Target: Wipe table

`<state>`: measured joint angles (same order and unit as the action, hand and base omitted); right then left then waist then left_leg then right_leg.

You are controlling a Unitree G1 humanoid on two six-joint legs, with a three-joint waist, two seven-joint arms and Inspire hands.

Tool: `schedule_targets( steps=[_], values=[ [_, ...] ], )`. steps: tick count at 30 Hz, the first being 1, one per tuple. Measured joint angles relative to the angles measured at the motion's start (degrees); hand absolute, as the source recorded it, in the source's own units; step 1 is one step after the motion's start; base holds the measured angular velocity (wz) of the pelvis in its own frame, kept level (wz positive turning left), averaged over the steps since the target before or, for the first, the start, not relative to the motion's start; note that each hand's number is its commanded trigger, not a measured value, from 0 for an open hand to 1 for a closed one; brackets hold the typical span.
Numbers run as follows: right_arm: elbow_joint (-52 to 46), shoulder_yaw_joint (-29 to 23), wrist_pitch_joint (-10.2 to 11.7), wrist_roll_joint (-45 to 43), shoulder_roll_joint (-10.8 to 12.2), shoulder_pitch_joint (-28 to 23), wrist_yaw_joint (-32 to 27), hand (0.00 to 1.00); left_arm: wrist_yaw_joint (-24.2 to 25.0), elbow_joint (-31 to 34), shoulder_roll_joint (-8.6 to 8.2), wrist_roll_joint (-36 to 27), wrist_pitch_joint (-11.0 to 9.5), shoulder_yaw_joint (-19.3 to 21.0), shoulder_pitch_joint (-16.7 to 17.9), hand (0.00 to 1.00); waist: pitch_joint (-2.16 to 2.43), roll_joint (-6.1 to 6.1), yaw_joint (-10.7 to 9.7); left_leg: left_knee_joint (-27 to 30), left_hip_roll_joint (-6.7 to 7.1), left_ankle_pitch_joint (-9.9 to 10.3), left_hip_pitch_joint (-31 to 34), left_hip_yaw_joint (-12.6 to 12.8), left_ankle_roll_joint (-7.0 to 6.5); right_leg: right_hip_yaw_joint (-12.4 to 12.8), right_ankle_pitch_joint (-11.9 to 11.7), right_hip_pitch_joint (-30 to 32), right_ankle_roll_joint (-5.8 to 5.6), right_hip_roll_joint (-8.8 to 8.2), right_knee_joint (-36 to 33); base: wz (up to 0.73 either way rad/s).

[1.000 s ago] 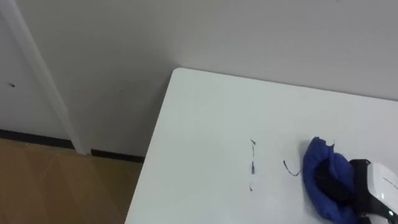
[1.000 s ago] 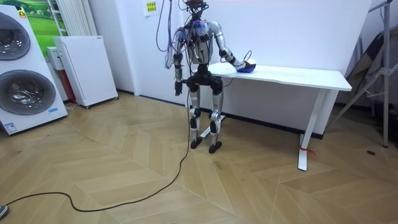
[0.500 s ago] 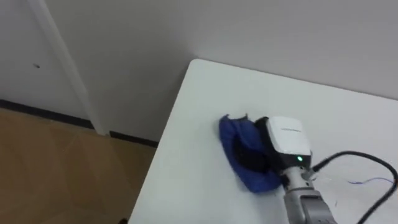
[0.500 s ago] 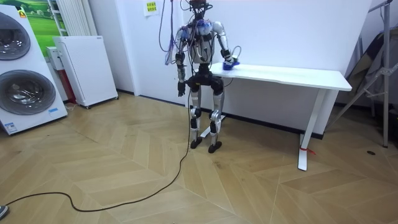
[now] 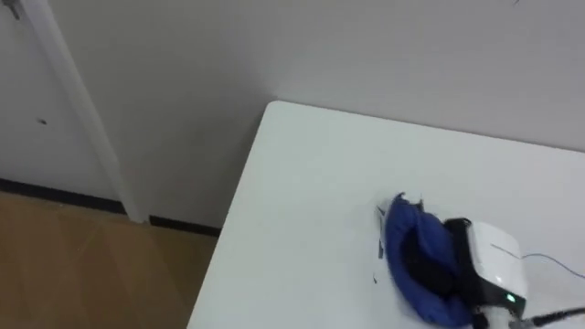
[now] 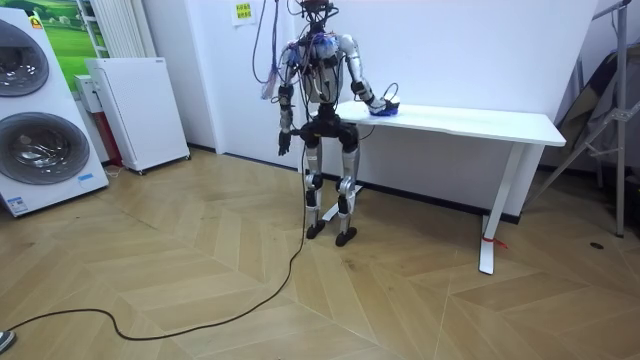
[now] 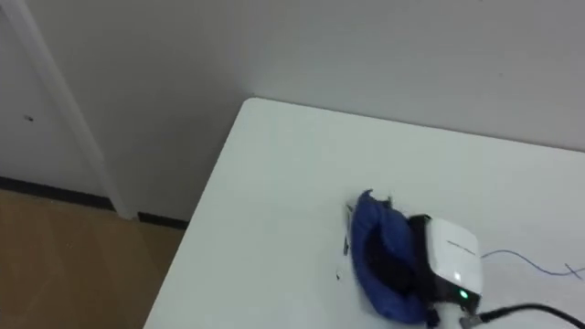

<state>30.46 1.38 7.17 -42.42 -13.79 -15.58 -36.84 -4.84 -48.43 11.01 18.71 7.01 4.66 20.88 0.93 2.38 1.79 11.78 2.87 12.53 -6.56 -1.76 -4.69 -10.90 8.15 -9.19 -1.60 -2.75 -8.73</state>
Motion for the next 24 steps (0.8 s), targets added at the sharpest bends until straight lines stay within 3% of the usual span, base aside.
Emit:
schedule_targets(
  steps=[3, 5, 6, 8, 10, 11, 13, 15, 18, 19, 21, 23, 24],
  values=[
    [0.65, -0.28, -0.51, 1.45, 0.2, 1.25, 0.32, 1.0, 0.02, 0.01, -0.48, 0.03, 0.0, -0.5, -0.57, 0.0, -0.02, 0.21, 0.19, 0.08, 0.12, -0.01, -0.23, 0.0, -0.02, -0.01, -0.01, -0.29, -0.01, -0.08, -0.04, 0.0],
    [-0.52, 0.37, -1.98, 1.69, 0.41, 1.6, 1.48, 1.0, 0.0, 0.02, -0.79, 0.0, 0.02, -1.49, -0.63, 0.0, -0.08, 0.25, 0.38, 0.08, 0.1, -0.05, -0.26, 0.08, 0.0, -0.02, -0.01, -0.34, -0.01, -0.07, -0.05, -0.03],
    [-2.26, 1.51, -3.71, 1.56, 0.65, 1.66, 2.17, 1.0, -0.01, -0.03, -1.15, -0.05, 0.07, -1.91, -0.74, 0.0, -0.12, 0.23, 0.79, 0.08, 0.0, -0.01, -0.14, 0.34, 0.08, 0.28, -0.01, -0.08, 0.0, 0.05, -0.06, -0.18],
    [-4.32, 2.93, -6.86, 1.03, 1.31, 2.17, 2.9, 1.0, -0.04, -0.45, -1.38, -0.05, 0.3, -3.66, -1.55, 0.0, -0.29, 0.21, 2.6, 0.07, -0.12, 0.17, -0.08, 0.43, 0.33, 1.25, -0.09, 0.47, 0.13, 0.43, -0.08, -0.3],
    [-9.59, 6.29, -11.53, -2.14, 2.51, 3.72, 6.94, 1.0, -0.09, -0.53, -1.81, -0.01, 0.98, -5.97, -2.9, 0.0, -0.57, 0.02, 5.36, 0.07, -0.27, 0.27, 0.39, 0.03, 0.44, 1.75, -0.47, 1.63, 0.73, 1.1, -0.27, -0.42],
    [-11.32, 7.9, -12.43, -3.84, 2.74, 4.22, 8.2, 1.0, -0.1, -0.52, -2.0, -0.01, 1.09, -6.18, -3.3, 0.0, -0.6, -0.03, 6.07, 0.08, -0.29, 0.27, 0.69, -0.19, 0.44, 1.66, -0.62, 2.06, 0.96, 1.29, -0.25, -0.36],
    [-16.01, 16.45, -14.06, -5.93, 3.01, 8.38, 12.69, 1.0, -0.09, -0.58, -2.19, 0.0, 1.46, -7.28, -5.18, 0.0, -1.37, 0.01, 8.78, 0.07, -0.46, 0.29, 1.42, -1.03, 0.74, 1.17, -0.94, 2.94, 1.44, 1.95, -0.14, -0.14],
    [-17.05, 20.75, -13.98, -7.2, 5.05, 12.41, 15.19, 1.0, -0.09, -0.33, -2.55, 0.49, 1.66, -7.98, -6.12, 0.0, -1.71, -0.05, 9.53, 0.04, -0.32, -0.08, 2.52, -2.45, 0.83, -0.04, -0.94, 3.52, 1.46, 2.0, -0.04, 0.35],
    [-17.04, 23.63, -13.04, -7.36, 5.63, 17.69, 17.22, 1.0, -0.08, 0.79, -3.8, 0.98, 1.83, -8.28, -5.95, 0.0, -2.11, -0.71, 11.04, -0.2, -0.21, -0.6, 3.32, -4.3, 0.79, -1.48, -0.92, 3.6, 1.44, 1.88, 0.13, 0.47],
    [-15.96, 23.67, -12.35, -7.54, 5.62, 19.21, 17.34, 1.0, -0.04, 2.49, -3.86, 0.96, 2.1, -8.22, -5.25, 0.0, -2.64, -0.85, 11.21, -0.11, -0.15, -0.8, 3.91, -4.53, 0.77, -1.35, -0.92, 4.13, 1.44, 1.77, 0.28, 0.28],
    [-12.89, 22.51, -11.54, -7.88, 5.02, 19.76, 17.24, 1.0, 0.04, 4.31, -3.64, 1.01, 2.44, -7.93, -3.73, 0.0, -2.54, -0.73, 10.9, -0.09, 0.06, -1.3, 4.35, -4.66, 0.68, -1.28, -0.91, 4.12, 1.42, 1.35, 1.05, 0.25],
    [-10.44, 19.88, -9.31, -5.95, 4.29, 17.02, 14.82, 1.0, -0.03, 4.76, -3.36, 0.94, 2.32, -7.28, -2.93, 0.0, -2.44, -0.68, 10.26, -0.18, 0.18, -1.47, 4.3, -4.49, 0.55, -1.88, -0.84, 3.83, 1.31, 1.02, 1.02, 0.29],
    [-10.28, 17.95, -7.52, -6.45, 4.24, 14.68, 13.63, 1.0, -0.03, 4.64, -3.14, 1.04, 2.18, -6.15, -1.79, 0.0, -2.19, -0.56, 8.68, -0.19, 0.23, -1.47, 4.03, -4.43, 0.53, -1.71, -0.79, 3.36, 1.23, 0.91, 1.03, 0.14]
  ],
)
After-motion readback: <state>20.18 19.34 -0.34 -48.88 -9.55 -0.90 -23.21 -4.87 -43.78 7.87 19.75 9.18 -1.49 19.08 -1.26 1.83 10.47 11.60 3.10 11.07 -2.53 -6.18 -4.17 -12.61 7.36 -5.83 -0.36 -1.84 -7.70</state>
